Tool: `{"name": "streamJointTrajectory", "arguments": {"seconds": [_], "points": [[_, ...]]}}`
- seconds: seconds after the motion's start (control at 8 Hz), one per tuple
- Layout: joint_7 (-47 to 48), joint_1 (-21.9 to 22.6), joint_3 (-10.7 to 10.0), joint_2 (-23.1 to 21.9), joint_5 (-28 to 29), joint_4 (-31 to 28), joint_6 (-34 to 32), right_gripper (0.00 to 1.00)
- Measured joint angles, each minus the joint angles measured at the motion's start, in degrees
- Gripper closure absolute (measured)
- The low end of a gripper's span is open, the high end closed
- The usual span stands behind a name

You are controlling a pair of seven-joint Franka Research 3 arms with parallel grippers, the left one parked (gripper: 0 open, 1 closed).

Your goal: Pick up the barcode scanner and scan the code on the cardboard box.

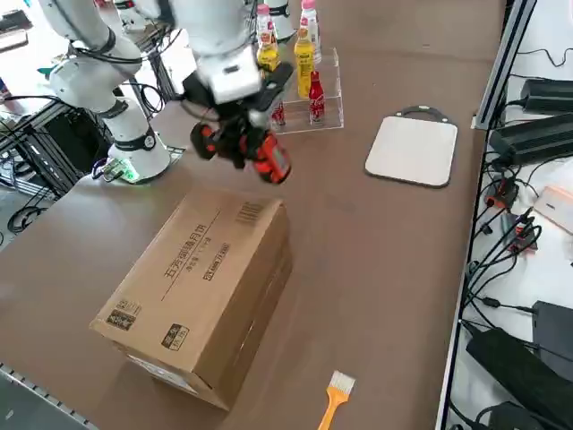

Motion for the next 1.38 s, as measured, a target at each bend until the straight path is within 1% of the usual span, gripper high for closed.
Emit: {"name": "streamJointTrajectory", "arguments": {"seconds": [0.25, 0.38, 0.5, 0.75, 0.88, 1.12, 1.38], "points": [[8.52, 8.81, 0.50, -0.23, -0.03, -0.98, 1.48, 0.58], [11.09, 12.25, 0.56, -0.03, -0.04, -3.37, 4.85, 0.58], [12.41, 14.75, 0.56, 0.29, -0.04, -7.19, 9.75, 0.58], [12.91, 17.35, 0.55, 1.56, -0.04, -17.06, 22.71, 0.58], [12.91, 17.84, 0.53, 2.40, -0.05, -21.24, 27.14, 0.58], [12.91, 18.35, 0.51, 5.14, -0.05, -25.90, 32.34, 0.58], [12.91, 19.56, 0.51, 9.08, -0.03, -27.38, 37.77, 0.58]]}}
